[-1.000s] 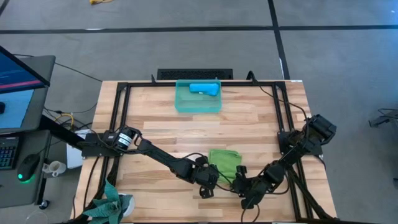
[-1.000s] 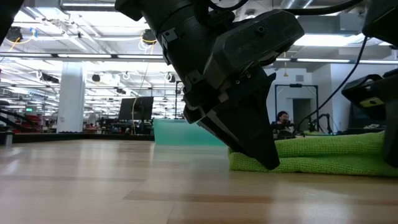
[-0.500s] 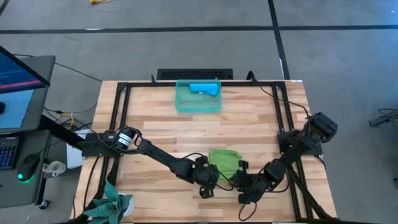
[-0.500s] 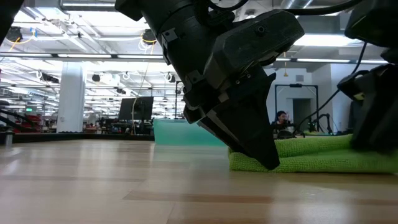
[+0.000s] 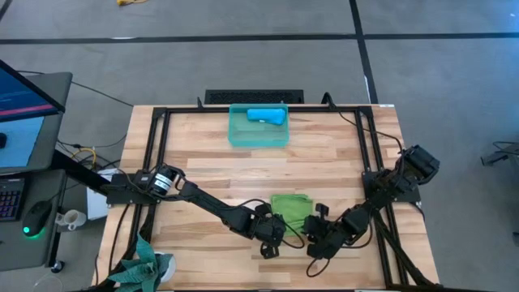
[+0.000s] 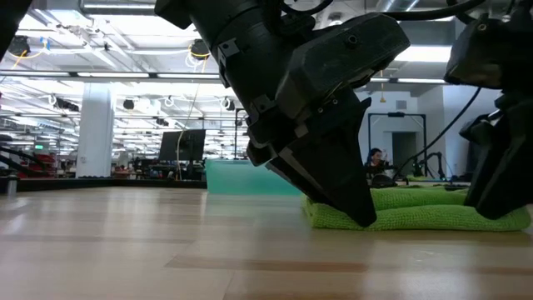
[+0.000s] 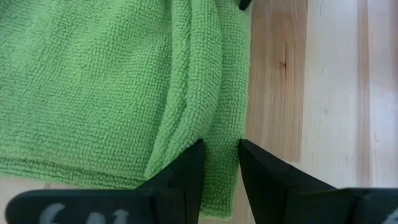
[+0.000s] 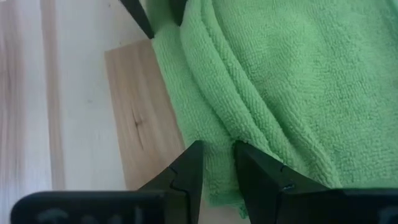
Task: Roll microfiber towels into tight, uniform cylinder then place into a basket
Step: Roll the green microfiber cloth
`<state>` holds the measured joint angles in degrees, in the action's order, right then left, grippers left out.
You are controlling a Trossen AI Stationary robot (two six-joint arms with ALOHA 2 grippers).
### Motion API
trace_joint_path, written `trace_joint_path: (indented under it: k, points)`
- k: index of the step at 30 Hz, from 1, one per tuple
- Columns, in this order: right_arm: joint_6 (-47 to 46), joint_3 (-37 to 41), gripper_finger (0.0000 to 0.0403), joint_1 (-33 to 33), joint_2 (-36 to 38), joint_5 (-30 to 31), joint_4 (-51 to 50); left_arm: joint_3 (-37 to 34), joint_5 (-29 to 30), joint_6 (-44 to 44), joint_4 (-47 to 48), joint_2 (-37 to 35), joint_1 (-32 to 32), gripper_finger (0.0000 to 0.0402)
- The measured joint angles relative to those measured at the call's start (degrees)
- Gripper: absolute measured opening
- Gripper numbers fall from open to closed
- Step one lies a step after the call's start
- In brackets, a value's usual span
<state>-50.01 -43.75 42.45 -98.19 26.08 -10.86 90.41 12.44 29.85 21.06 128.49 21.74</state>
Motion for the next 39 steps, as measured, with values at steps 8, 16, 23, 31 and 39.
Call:
trace_joint_path:
  k: [8,16,23,31,39]
  points:
    - [-0.8,0.0,0.0118,-0.3,0.0,-1.3,-0.5,0.0,-0.1,1.3,-0.4,0.0,0.0,0.0119]
    - [-0.6,0.0,0.0118,-0.3,0.0,-1.4,-0.7,0.0,-0.3,0.0,-1.4,0.1,0.0,0.0177]
    - [-0.6,0.0,0.0118,-0.2,0.0,-1.4,-0.7,-0.1,-0.2,-6.8,-0.9,-0.6,0.0,0.0188]
    - [-0.6,0.0,0.0118,-0.2,0.0,-1.5,-0.7,-0.2,2.7,-9.9,-0.1,-3.7,1.5,0.0188]
    - [-0.6,0.1,0.0118,-0.2,0.0,-1.5,-0.6,-0.1,11.0,-12.8,-0.2,-5.9,4.3,0.0188]
